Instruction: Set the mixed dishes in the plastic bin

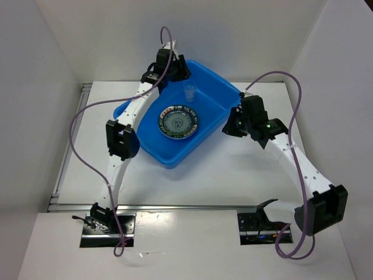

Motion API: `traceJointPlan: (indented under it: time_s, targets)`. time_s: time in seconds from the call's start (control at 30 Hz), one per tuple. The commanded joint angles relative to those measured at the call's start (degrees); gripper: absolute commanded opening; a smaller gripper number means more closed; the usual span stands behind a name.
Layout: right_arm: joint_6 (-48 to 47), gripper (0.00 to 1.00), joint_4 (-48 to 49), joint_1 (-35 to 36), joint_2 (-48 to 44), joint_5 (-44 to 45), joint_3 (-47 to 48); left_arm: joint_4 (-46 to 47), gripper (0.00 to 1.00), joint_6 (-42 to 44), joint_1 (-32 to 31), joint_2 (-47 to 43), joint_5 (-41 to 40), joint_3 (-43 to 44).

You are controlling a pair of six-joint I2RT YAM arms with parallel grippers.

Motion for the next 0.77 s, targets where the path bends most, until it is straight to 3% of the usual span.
traceJointPlan:
  time_s: [0.0, 0.03, 0.1, 0.13, 0.17, 0.23, 0.27, 0.33, 0.5, 0.73]
  targets:
    - [-1.4, 0.19, 2.7, -0.3, -7.3, 2.6, -0.8, 2.8, 0.59, 2.8, -1.8, -19.1, 9.9, -8.7]
    - [-1.4, 0.31, 2.2, -0.3, -9.6, 3.2, -0.8, 4.6, 0.8, 2.8, -3.4, -26.2, 9.9, -19.8]
    - [-1.4, 0.34, 0.8, -0.3, -11.5, 4.5, -1.3, 7.9, 0.93, 4.1, -5.2, -34.3, 4.3, -32.8]
    - [-1.4, 0.42, 0.2, -0.3, -12.7, 4.5, -1.3, 11.7, 0.99, 4.1, -7.4, -42.8, 1.4, -39.3]
    - [-1.4, 0.47, -0.5, -0.3, -12.7, 4.5, -1.9, 13.1, 1.0, 4.1, -8.4, -46.7, -1.6, -49.7]
    - [-1.4, 0.61, -1.6, -0.8, -13.3, 4.5, -1.9, 9.8, 1.0, 3.6, -9.9, -55.2, -10.6, -54.3]
    - [-1.4, 0.79, -2.3, -0.8, -13.9, 4.5, -2.5, 8.5, 1.0, 2.8, -10.4, -57.6, -12.9, -56.4]
    - [-1.4, 0.98, -2.3, -0.8, -15.1, 4.5, -3.1, 7.7, 1.0, 0.9, -10.4, -65.5, -16.2, -63.2]
    - [2.0, 1.0, -3.4, -0.8, -22.3, 5.1, -4.9, 3.3, 1.0, -4.7, -11.0, -82.7, -20.4, -75.0]
    - [5.5, 1.0, -6.4, -1.4, -31.8, 3.9, -6.0, -9.2, 1.0, -10.5, -11.0, -95.1, -22.0, -86.3]
